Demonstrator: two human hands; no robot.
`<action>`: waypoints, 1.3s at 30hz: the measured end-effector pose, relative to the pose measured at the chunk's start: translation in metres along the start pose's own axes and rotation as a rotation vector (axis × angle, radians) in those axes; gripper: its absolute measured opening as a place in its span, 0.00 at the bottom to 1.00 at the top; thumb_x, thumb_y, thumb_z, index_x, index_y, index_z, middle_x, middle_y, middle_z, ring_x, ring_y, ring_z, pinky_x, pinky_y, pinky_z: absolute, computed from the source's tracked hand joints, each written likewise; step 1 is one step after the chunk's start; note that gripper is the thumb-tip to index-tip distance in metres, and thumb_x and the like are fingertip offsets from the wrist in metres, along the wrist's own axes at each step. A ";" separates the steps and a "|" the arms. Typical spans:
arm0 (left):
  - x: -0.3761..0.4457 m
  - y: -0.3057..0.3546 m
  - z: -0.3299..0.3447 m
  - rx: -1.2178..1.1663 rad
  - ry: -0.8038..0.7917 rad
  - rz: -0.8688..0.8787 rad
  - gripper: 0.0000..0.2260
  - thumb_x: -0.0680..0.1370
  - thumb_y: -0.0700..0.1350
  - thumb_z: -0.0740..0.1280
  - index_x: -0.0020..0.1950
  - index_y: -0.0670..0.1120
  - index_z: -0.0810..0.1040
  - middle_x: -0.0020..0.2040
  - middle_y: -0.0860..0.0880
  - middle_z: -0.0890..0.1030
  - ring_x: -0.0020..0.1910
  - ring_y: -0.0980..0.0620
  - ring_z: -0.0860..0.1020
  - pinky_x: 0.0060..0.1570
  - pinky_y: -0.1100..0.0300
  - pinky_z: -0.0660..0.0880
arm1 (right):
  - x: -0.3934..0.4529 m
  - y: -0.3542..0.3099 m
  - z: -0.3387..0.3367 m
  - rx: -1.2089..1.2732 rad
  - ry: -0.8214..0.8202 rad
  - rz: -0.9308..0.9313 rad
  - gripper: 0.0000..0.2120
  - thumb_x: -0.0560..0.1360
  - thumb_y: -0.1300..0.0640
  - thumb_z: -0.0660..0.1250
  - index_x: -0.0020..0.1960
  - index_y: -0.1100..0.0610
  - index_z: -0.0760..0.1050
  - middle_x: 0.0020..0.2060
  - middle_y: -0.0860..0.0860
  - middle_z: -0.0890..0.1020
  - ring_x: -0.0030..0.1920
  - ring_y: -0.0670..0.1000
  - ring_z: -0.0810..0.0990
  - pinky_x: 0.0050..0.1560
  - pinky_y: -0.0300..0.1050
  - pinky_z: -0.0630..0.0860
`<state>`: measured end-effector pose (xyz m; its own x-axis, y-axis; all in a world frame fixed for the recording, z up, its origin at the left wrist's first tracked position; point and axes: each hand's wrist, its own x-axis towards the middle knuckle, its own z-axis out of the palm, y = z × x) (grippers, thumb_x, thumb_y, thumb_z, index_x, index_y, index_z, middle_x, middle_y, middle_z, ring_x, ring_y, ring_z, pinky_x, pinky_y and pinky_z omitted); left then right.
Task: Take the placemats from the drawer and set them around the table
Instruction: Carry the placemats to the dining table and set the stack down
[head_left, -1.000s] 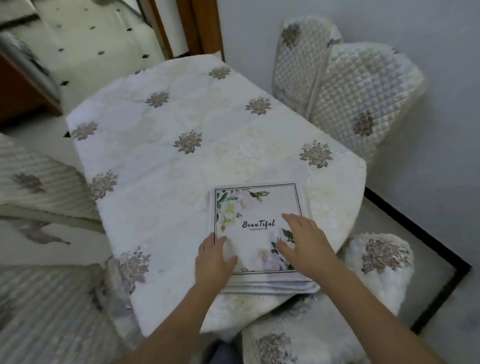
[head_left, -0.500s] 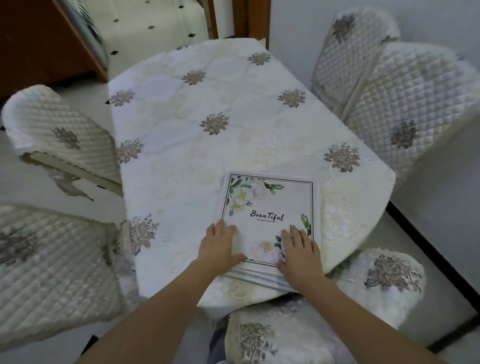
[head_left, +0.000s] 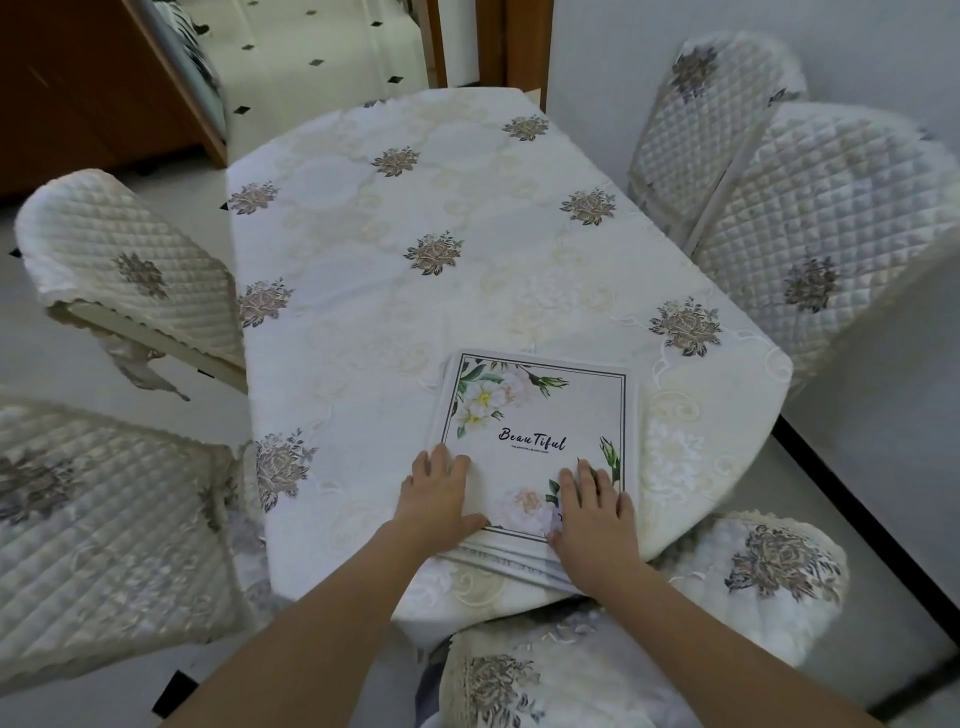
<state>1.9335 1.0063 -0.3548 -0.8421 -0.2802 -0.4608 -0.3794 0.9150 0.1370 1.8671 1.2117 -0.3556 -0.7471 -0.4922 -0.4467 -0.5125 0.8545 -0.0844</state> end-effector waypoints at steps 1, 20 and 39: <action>0.000 0.000 0.000 -0.002 0.002 -0.001 0.36 0.75 0.61 0.67 0.76 0.48 0.55 0.78 0.41 0.49 0.76 0.36 0.50 0.71 0.43 0.62 | 0.000 0.000 0.000 -0.004 -0.003 -0.001 0.37 0.81 0.43 0.55 0.79 0.55 0.37 0.78 0.56 0.38 0.78 0.60 0.40 0.76 0.59 0.47; -0.009 -0.010 0.000 -0.205 0.121 -0.004 0.32 0.76 0.57 0.67 0.76 0.51 0.60 0.78 0.45 0.54 0.75 0.43 0.56 0.68 0.50 0.65 | -0.009 0.016 -0.001 0.254 0.130 0.079 0.34 0.79 0.41 0.59 0.78 0.52 0.50 0.79 0.55 0.46 0.78 0.57 0.44 0.75 0.54 0.48; 0.006 -0.035 -0.012 -0.272 0.191 -0.081 0.16 0.77 0.54 0.66 0.60 0.47 0.71 0.54 0.48 0.71 0.51 0.48 0.74 0.41 0.58 0.71 | -0.020 -0.004 -0.004 0.458 0.137 0.454 0.34 0.77 0.50 0.64 0.76 0.59 0.52 0.71 0.60 0.60 0.68 0.60 0.64 0.65 0.53 0.67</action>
<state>1.9373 0.9696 -0.3517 -0.8518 -0.4219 -0.3104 -0.5149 0.7836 0.3477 1.8829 1.2172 -0.3429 -0.9091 -0.0567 -0.4127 0.0758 0.9516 -0.2977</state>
